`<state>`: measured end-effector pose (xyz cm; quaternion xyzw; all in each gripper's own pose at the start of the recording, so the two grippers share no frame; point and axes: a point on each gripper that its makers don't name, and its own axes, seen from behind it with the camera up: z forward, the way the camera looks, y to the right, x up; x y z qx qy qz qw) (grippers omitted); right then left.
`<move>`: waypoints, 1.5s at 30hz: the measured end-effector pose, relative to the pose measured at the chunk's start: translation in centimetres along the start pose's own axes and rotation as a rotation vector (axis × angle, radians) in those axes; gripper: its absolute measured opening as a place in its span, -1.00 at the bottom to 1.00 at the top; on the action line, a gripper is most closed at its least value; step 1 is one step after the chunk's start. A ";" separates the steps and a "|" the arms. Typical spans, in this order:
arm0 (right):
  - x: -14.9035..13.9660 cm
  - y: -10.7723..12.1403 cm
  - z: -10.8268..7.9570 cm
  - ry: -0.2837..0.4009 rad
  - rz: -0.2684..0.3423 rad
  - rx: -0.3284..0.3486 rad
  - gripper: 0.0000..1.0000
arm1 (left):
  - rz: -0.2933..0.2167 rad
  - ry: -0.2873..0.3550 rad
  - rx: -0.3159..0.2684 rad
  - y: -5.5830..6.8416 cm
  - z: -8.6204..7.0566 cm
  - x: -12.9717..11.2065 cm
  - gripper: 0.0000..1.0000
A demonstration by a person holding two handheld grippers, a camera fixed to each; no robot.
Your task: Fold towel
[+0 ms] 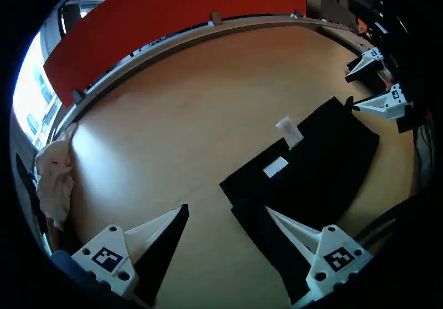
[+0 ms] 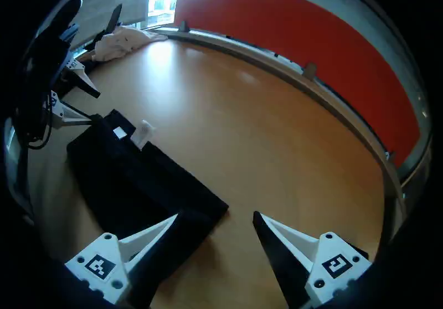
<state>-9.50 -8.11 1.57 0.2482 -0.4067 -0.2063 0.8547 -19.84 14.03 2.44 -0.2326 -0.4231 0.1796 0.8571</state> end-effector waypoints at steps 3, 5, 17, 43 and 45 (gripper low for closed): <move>0.4 0.4 0.1 0.007 0.000 -0.007 0.90 | -0.011 0.009 0.010 -0.6 0.0 0.5 0.82; 0.6 0.6 0.1 0.010 -0.001 -0.010 0.90 | -0.018 0.017 0.015 -0.9 -0.1 0.8 0.83; 1.0 0.4 -0.4 0.027 -0.002 -0.008 0.91 | -0.047 0.034 0.023 -1.5 -1.3 0.9 0.83; -3.1 -4.4 -5.2 0.040 0.054 0.025 0.90 | -0.209 0.021 0.008 2.5 -5.3 -4.6 0.82; -3.4 -4.5 -5.3 0.039 0.055 0.027 0.90 | -0.223 0.019 0.010 2.6 -5.5 -4.9 0.83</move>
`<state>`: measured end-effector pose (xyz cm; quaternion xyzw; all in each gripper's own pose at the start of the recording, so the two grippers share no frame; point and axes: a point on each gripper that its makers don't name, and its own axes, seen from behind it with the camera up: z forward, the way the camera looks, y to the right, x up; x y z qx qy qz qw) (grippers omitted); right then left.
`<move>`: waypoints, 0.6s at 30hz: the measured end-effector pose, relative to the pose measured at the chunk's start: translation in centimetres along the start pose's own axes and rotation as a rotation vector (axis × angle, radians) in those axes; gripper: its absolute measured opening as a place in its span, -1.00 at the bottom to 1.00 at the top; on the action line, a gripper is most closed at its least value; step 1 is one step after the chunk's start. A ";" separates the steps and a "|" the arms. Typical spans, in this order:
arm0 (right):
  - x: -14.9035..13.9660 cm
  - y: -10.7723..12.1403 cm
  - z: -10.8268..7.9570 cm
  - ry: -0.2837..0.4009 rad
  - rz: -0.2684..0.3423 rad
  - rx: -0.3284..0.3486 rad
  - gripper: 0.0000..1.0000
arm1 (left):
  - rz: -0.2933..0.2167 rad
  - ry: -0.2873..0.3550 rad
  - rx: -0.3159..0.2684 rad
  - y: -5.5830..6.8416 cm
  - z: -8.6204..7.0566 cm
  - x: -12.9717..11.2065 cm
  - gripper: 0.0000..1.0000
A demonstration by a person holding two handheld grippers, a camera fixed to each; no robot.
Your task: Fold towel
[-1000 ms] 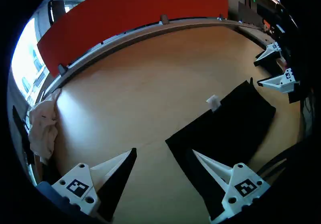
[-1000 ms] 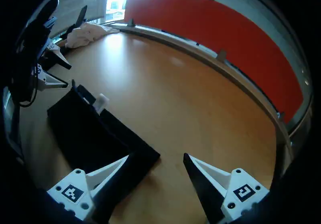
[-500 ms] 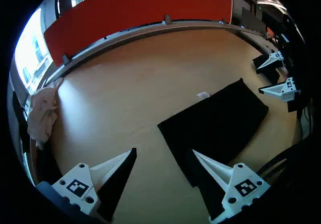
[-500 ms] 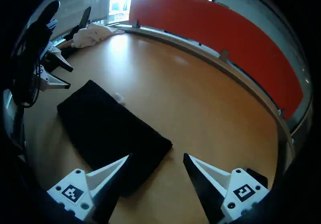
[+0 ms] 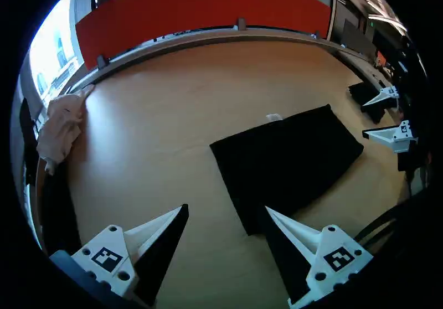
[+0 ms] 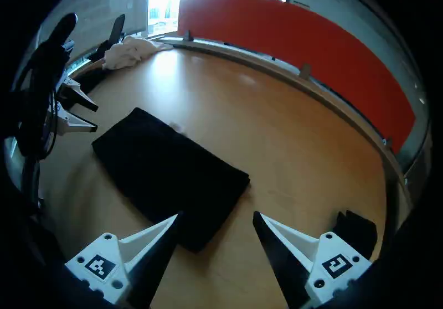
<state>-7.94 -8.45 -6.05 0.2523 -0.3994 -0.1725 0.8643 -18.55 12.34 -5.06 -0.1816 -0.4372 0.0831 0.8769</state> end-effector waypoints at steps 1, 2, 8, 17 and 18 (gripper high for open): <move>-0.1 0.0 0.0 -0.001 0.000 0.001 0.90 | -0.005 0.001 0.003 0.0 0.0 -0.1 0.83; -0.2 -0.1 0.0 -0.002 -0.001 0.003 0.90 | -0.009 0.001 0.006 -0.1 -0.1 -0.1 0.82; -0.3 -0.3 -0.1 0.000 -0.014 0.019 0.90 | -0.038 0.005 0.027 -0.5 -0.6 -0.6 0.82; -0.4 -1.1 0.0 -0.001 -0.050 0.069 0.90 | -0.125 0.014 0.077 -1.5 -1.9 -2.1 0.83; -0.4 -1.2 0.0 -0.002 -0.054 0.074 0.90 | -0.136 0.015 0.080 -1.5 -2.1 -2.3 0.83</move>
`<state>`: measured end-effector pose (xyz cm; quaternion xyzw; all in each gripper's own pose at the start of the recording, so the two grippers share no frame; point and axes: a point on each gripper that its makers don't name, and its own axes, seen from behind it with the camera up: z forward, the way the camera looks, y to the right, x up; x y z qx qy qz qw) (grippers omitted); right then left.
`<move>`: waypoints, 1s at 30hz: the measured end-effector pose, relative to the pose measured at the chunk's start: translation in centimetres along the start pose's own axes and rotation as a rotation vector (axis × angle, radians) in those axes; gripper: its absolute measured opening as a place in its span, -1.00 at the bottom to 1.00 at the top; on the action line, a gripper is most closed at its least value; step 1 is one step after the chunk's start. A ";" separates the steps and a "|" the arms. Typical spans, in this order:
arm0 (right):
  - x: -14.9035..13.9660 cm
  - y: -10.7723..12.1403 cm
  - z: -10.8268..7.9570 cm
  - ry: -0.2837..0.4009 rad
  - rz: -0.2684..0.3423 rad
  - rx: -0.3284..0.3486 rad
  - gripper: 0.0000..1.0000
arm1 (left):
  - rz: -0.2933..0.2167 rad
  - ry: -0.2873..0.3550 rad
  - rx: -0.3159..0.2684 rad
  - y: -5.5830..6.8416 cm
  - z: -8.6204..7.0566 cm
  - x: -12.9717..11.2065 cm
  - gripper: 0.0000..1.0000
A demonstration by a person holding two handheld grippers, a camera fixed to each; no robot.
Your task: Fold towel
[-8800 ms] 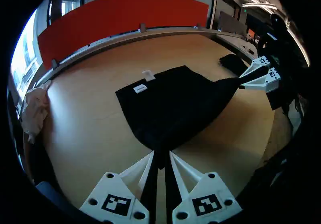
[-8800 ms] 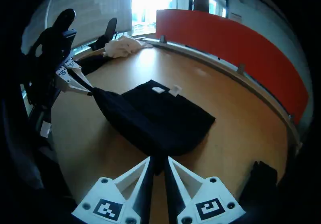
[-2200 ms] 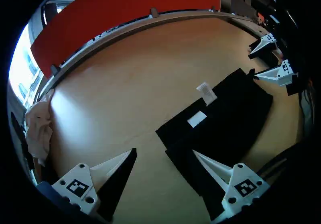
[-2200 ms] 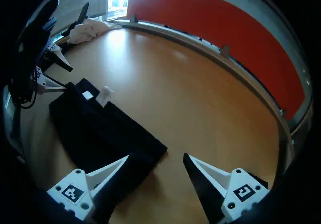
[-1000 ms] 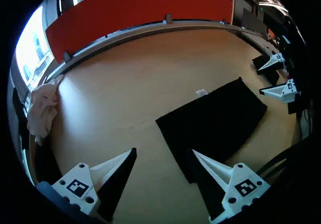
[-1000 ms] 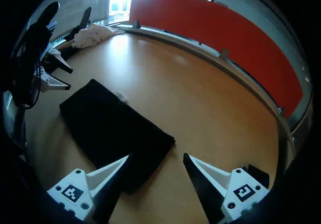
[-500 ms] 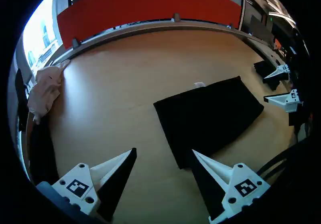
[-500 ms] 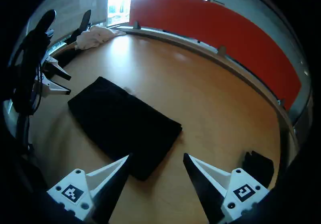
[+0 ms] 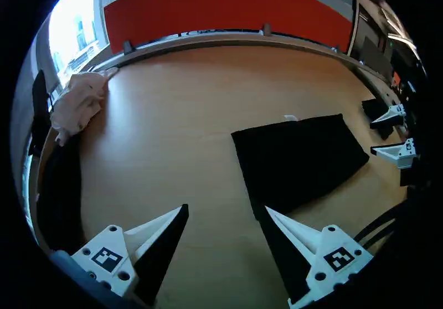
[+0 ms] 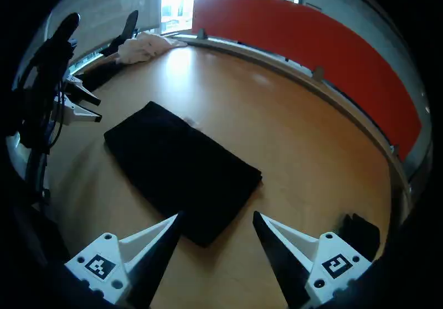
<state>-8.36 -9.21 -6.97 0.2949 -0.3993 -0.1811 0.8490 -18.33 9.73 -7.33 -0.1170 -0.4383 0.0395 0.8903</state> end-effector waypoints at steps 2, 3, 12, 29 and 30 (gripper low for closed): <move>0.0 -0.2 0.0 -0.001 -0.007 0.009 0.91 | -0.013 0.001 0.005 -0.2 -0.3 -0.3 0.82; 0.0 -0.3 0.0 -0.002 -0.011 0.014 0.90 | -0.020 0.001 0.009 -0.3 -0.5 -0.4 0.82; -0.7 -0.8 0.2 -0.022 -0.039 0.039 0.90 | -0.057 0.002 0.037 -1.3 -1.7 -1.4 0.83; -3.5 -1.8 0.2 -0.084 -0.072 0.090 0.59 | -0.093 -0.012 0.060 -2.1 -3.1 -3.2 0.83; -3.7 -1.9 0.2 -0.088 -0.072 0.093 0.52 | -0.093 -0.012 0.060 -2.2 -3.2 -3.2 0.82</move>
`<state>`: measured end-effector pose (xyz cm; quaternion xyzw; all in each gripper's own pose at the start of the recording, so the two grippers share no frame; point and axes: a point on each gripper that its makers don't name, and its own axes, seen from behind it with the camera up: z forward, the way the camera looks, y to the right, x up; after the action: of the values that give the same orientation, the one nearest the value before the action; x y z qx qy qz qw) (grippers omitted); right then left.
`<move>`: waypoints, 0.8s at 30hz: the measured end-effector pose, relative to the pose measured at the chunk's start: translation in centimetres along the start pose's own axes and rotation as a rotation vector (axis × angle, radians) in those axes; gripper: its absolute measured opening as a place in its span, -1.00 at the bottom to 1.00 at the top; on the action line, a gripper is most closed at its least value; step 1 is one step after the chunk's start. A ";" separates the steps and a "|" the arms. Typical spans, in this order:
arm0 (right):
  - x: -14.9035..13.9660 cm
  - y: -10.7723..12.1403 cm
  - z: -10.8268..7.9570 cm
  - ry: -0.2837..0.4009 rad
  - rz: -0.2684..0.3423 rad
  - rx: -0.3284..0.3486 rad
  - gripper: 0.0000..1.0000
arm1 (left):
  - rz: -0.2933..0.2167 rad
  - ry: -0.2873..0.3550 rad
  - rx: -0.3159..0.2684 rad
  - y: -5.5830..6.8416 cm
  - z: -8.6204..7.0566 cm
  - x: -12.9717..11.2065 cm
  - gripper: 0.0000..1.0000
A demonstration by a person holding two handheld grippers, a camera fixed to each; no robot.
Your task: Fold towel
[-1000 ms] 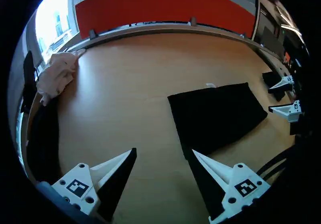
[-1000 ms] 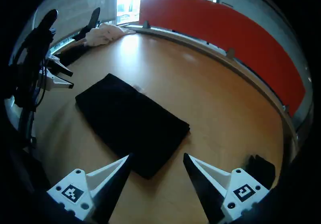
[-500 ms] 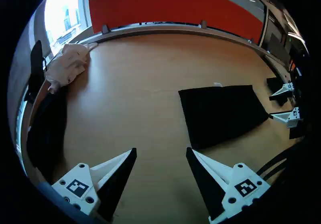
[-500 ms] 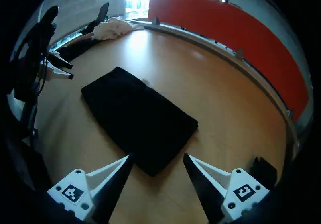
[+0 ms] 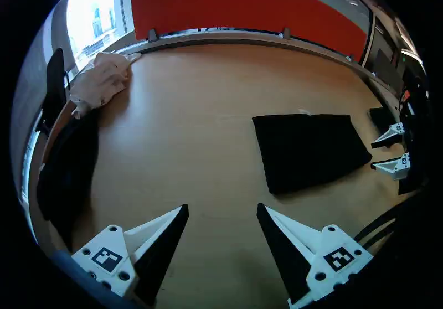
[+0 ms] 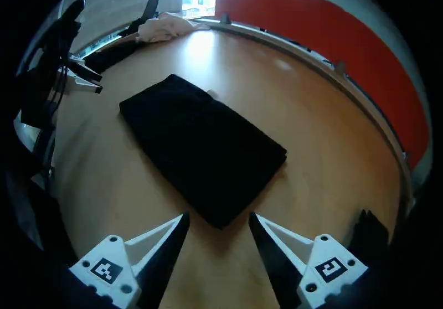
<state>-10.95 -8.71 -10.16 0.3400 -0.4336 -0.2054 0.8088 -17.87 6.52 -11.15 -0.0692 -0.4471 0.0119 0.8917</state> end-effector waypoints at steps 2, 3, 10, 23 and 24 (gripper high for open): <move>-0.2 0.0 0.1 -0.005 0.005 0.004 0.41 | -0.001 0.000 0.001 -0.1 -0.1 -0.1 0.82; -0.3 0.0 0.1 -0.008 0.007 0.006 0.34 | -0.002 0.000 0.002 -0.2 -0.1 -0.1 0.82; -0.9 0.1 0.1 -0.033 0.016 0.021 -0.10 | -0.006 0.001 0.006 -0.6 -0.4 -0.2 0.82; -1.1 0.0 0.7 -0.048 0.015 0.032 -0.67 | -0.002 -0.001 0.010 -1.0 -0.6 -0.6 0.83; -1.1 0.0 0.7 -0.047 0.016 0.033 -0.76 | -0.002 -0.001 0.011 -1.0 -0.6 -0.6 0.82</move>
<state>-12.13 -8.29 -10.51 0.3447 -0.4584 -0.1996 0.7945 -17.80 5.40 -11.83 -0.0639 -0.4475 0.0135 0.8919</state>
